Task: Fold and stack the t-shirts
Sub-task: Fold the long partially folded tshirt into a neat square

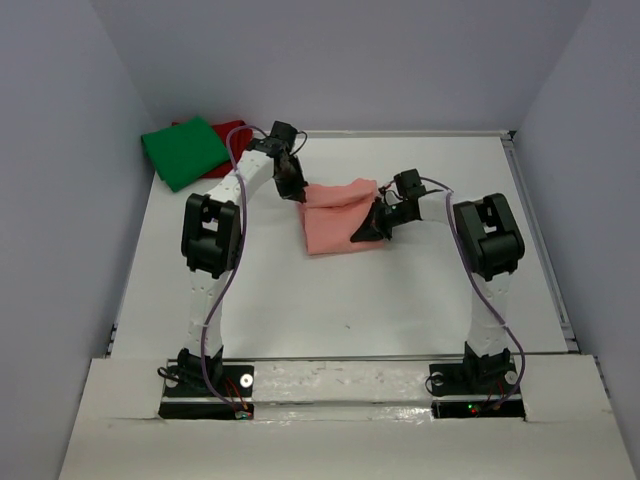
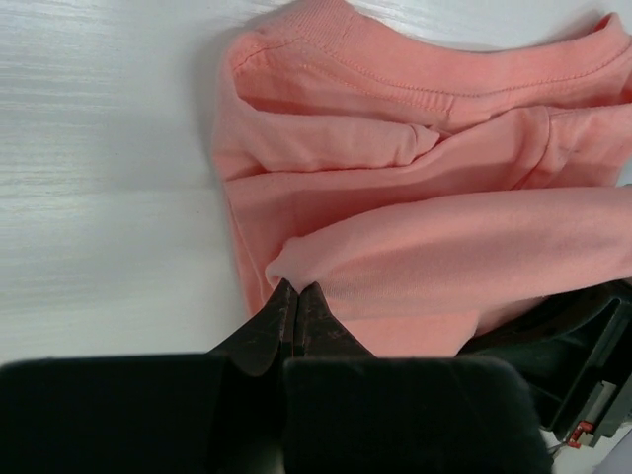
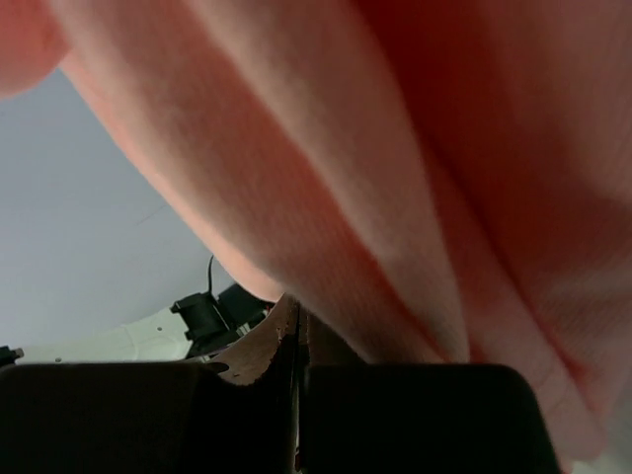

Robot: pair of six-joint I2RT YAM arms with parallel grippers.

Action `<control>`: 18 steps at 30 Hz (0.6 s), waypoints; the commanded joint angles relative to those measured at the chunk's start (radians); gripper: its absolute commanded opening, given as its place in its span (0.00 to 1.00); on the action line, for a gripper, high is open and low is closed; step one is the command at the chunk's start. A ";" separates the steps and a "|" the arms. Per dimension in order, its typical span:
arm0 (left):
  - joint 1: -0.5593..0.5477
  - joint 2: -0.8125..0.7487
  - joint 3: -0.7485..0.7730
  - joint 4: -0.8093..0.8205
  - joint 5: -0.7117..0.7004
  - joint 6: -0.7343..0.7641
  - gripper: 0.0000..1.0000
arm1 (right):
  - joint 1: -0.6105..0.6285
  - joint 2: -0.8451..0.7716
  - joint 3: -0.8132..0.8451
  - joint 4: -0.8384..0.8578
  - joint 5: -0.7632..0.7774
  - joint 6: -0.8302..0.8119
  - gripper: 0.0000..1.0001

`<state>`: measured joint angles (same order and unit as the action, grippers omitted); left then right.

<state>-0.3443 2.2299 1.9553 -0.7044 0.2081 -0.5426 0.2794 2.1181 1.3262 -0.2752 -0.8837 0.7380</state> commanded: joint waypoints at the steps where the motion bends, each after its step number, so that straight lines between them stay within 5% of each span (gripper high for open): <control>1: 0.010 -0.052 -0.016 -0.004 -0.007 0.015 0.01 | 0.010 0.035 0.062 0.050 0.026 -0.014 0.00; 7: 0.013 -0.061 -0.022 -0.003 -0.007 0.016 0.06 | 0.010 0.075 0.096 -0.036 0.089 -0.066 0.00; 13: 0.016 -0.154 -0.041 0.017 -0.100 0.007 0.57 | 0.010 0.074 0.085 -0.041 0.095 -0.072 0.00; 18: 0.016 -0.274 -0.055 0.022 -0.197 0.020 0.61 | 0.010 0.079 0.085 -0.039 0.097 -0.068 0.00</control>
<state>-0.3332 2.1498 1.9018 -0.6994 0.0982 -0.5411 0.2829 2.1735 1.3907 -0.3065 -0.8474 0.6956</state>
